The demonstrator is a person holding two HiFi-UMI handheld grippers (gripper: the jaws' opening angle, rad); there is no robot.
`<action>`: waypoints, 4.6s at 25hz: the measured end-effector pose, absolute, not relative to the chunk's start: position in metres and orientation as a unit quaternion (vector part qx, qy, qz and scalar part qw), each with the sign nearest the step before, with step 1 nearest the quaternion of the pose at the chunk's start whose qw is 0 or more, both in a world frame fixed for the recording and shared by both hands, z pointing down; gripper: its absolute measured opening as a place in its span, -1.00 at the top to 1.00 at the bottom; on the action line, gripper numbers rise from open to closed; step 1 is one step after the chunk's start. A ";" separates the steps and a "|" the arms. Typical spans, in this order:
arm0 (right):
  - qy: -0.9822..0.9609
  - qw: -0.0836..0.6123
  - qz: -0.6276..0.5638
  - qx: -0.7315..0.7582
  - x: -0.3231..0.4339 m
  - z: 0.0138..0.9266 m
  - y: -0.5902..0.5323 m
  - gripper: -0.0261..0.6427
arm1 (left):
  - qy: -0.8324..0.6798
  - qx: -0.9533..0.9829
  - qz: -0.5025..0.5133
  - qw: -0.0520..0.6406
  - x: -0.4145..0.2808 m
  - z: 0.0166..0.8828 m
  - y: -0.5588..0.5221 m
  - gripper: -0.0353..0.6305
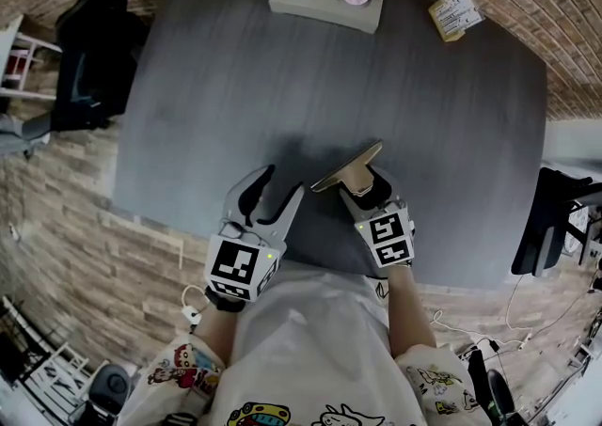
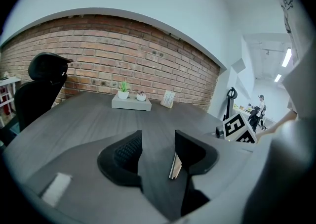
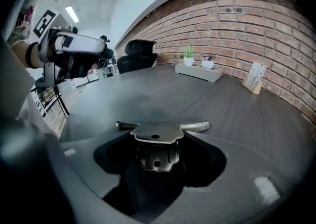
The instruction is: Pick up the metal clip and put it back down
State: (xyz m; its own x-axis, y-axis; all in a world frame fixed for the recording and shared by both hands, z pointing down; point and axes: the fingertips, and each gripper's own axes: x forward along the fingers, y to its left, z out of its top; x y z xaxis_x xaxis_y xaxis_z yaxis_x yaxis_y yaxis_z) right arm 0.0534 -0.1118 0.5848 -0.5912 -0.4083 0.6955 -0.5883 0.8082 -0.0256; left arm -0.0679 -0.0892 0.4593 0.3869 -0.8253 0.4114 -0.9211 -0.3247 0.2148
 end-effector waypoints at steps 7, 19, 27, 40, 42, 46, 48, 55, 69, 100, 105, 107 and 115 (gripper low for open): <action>-0.884 0.343 0.120 0.293 0.055 0.568 -0.120 0.07 | -0.547 0.805 0.109 0.201 -0.073 0.453 -0.092 0.27; -0.890 0.297 0.100 0.331 0.066 0.518 -0.138 0.07 | -0.548 0.814 0.095 0.168 -0.069 0.427 -0.101 0.27; -0.897 0.241 0.081 0.361 0.078 0.465 -0.151 0.07 | -0.538 0.826 0.079 0.147 -0.058 0.404 -0.105 0.27; -0.901 0.162 0.035 0.401 0.107 0.374 -0.148 0.07 | -0.522 0.844 0.053 0.110 -0.043 0.356 -0.110 0.34; -0.902 0.154 0.035 0.403 0.111 0.366 -0.143 0.07 | -0.518 0.847 0.049 0.105 -0.041 0.348 -0.109 0.38; -0.899 0.139 0.042 0.413 0.123 0.358 -0.135 0.07 | -0.513 0.852 0.039 0.095 -0.037 0.335 -0.108 0.48; -0.897 0.131 0.047 0.420 0.130 0.354 -0.131 0.07 | -0.511 0.854 0.038 0.092 -0.035 0.330 -0.108 0.51; -0.890 0.098 0.062 0.440 0.152 0.335 -0.128 0.07 | -0.515 0.852 0.035 0.084 -0.035 0.322 -0.109 0.73; -0.890 0.102 0.087 0.435 0.147 0.349 -0.131 0.07 | -0.522 0.846 0.046 0.096 -0.041 0.326 -0.114 0.90; -0.900 0.143 0.079 0.404 0.128 0.358 -0.133 0.07 | -0.530 0.838 0.052 0.116 -0.052 0.349 -0.114 0.90; -0.904 0.182 0.073 0.381 0.114 0.376 -0.134 0.07 | -0.537 0.831 0.061 0.130 -0.058 0.359 -0.112 0.90; -0.906 0.190 0.080 0.370 0.108 0.384 -0.133 0.07 | -0.540 0.828 0.066 0.138 -0.059 0.363 -0.110 0.90; -0.910 0.227 0.107 0.329 0.085 0.429 -0.132 0.07 | -0.545 0.818 0.082 0.164 -0.065 0.385 -0.100 0.90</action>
